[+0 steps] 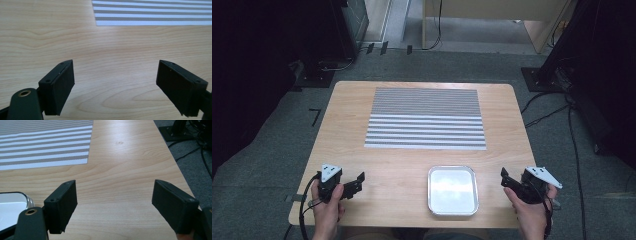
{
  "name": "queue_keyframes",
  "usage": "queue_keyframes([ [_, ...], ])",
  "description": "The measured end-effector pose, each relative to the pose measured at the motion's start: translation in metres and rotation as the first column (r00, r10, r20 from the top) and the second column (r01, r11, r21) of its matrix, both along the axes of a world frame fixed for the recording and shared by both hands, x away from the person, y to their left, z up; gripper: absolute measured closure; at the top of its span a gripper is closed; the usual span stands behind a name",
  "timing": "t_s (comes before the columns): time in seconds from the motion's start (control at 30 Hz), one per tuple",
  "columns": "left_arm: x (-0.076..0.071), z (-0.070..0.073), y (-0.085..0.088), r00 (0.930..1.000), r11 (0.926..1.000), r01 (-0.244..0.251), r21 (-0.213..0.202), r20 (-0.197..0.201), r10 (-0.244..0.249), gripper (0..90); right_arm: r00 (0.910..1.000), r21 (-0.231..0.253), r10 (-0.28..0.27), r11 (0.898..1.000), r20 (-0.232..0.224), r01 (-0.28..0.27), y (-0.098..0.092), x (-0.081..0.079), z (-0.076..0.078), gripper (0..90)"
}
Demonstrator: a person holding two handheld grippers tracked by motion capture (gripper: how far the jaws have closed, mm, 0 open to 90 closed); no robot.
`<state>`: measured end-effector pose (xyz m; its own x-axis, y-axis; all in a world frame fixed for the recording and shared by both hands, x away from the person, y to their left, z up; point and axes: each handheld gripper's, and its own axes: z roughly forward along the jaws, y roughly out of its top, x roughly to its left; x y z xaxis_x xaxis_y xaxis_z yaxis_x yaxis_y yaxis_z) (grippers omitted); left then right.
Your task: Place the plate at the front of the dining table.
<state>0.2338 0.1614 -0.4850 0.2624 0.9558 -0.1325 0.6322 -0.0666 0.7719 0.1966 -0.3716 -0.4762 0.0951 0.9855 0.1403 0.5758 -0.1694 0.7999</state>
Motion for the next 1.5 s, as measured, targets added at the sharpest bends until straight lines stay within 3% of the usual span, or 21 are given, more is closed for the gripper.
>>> queue_keyframes([
  [0.17,0.000,0.002,-0.010,0.9998,0.9998,0.018,-0.002,-0.001,-0.018,15.2,0.9996,0.018,0.024,1.000,0.013,-0.024,0.004,-0.002,0.003,18.5],
  [0.5,-0.002,0.008,-0.044,0.9982,0.9982,0.059,-0.012,0.009,-0.059,15.2,0.9986,-0.004,0.046,0.999,0.027,-0.046,0.012,-0.004,0.008,18.1],
  [0.67,-0.002,0.010,-0.064,0.9956,0.9957,0.092,0.010,0.013,-0.092,15.2,0.9971,0.002,0.051,0.999,0.056,-0.051,0.014,-0.005,0.007,21.5],
  [0.9,-0.004,0.011,-0.085,0.9907,0.9908,0.136,0.001,0.012,-0.136,15.2,0.9930,-0.014,0.086,0.996,0.081,-0.085,0.021,-0.005,0.004,22.3],
  [1.03,-0.004,0.012,-0.095,0.9885,0.9886,0.151,-0.007,0.013,-0.151,15.2,0.9911,-0.025,0.090,0.996,0.099,-0.087,0.024,-0.005,0.004,27.4],
  [1.37,-0.005,0.012,-0.121,0.9803,0.9799,0.198,-0.027,0.005,-0.198,16.1,0.9843,0.051,0.138,0.988,0.110,-0.144,0.026,-0.007,0.003,51.5],
  [1.43,-0.005,0.011,-0.128,0.9777,0.9772,0.210,-0.034,0.001,-0.210,16.2,0.9817,0.093,0.159,0.981,0.105,-0.169,0.026,-0.007,0.004,54.5],
  [1.47,-0.006,0.011,-0.131,0.9766,0.9760,0.215,-0.036,-0.001,-0.215,16.9,0.9771,0.128,0.186,0.972,0.103,-0.199,0.026,-0.007,0.003,57.0],
  [1.5,-0.006,0.010,-0.135,0.9752,0.9745,0.221,-0.039,-0.003,-0.221,16.9,0.9771,0.128,0.186,0.972,0.103,-0.199,0.026,-0.007,0.003,57.0],
])
